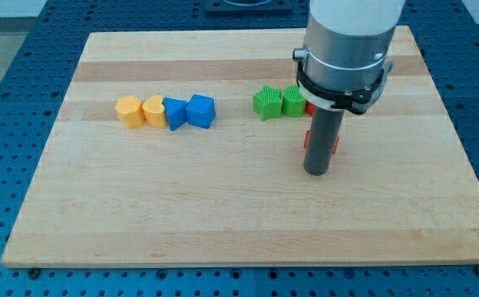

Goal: Push the red star into the red circle

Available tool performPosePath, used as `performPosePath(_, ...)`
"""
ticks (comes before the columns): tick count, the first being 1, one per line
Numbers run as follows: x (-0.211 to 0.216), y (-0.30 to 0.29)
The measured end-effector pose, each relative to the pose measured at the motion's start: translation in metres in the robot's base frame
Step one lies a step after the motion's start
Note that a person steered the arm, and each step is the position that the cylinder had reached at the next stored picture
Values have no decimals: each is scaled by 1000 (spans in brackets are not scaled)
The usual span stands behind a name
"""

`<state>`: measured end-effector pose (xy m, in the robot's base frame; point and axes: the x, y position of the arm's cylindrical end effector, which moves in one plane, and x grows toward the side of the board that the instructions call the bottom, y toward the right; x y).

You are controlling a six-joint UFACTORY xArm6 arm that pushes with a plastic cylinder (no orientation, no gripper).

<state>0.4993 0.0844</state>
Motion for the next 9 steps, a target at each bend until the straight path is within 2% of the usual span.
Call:
performPosePath(4,-45,-4)
performPosePath(9,-47,51)
